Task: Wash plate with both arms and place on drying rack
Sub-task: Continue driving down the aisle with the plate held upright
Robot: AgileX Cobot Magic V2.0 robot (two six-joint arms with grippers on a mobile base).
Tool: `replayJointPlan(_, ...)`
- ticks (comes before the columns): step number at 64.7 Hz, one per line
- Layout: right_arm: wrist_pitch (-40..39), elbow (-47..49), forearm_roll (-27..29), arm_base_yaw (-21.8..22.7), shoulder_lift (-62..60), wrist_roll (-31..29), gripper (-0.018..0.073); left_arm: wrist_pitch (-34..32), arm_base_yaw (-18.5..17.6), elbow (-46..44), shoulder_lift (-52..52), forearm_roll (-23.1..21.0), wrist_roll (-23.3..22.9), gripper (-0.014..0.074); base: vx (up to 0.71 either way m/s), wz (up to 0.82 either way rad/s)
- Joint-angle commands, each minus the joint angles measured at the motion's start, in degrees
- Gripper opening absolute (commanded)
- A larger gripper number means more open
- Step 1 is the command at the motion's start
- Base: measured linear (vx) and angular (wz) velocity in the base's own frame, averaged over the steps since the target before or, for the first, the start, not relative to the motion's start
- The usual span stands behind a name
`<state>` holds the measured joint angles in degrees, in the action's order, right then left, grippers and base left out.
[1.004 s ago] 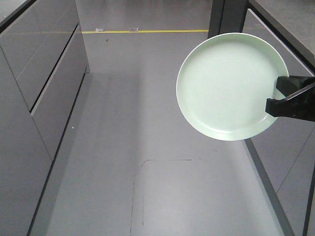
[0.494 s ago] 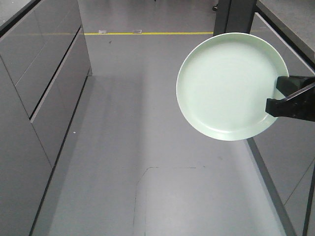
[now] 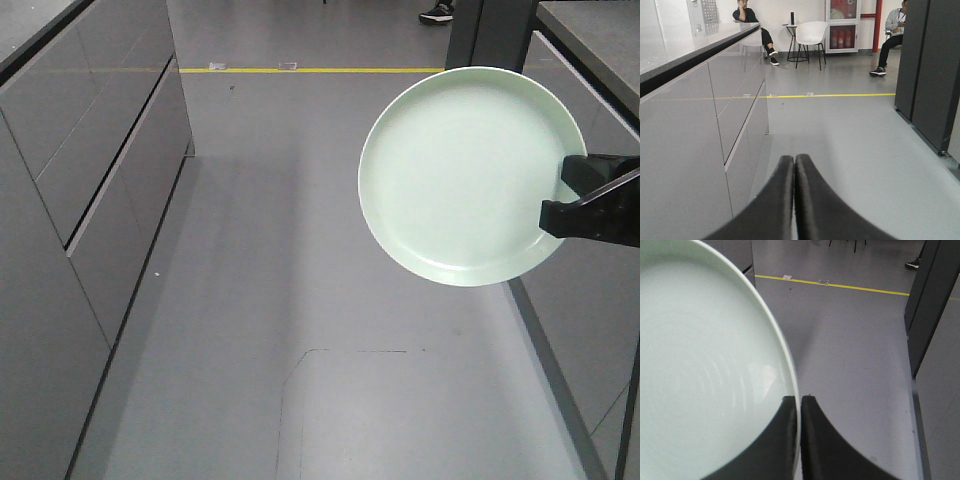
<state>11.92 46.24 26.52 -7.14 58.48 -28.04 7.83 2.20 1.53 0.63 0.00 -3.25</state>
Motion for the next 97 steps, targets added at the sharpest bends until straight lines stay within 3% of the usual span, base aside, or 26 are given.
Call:
replayJointPlan(1, -4.2, 1.6, 0.5, 0.2, -1.0, -0.4, -0.0005, -4.2, 0.0, 0.9, 0.9, -0.4, -0.6, -0.0006, 0.06, 0.03)
replayJointPlan(97, -4.2, 1.6, 0.5, 0.2, -1.0, -0.4, -0.0005, -4.2, 0.0, 0.9, 0.9, -0.4, -0.6, -0.0006, 0.10, 0.02)
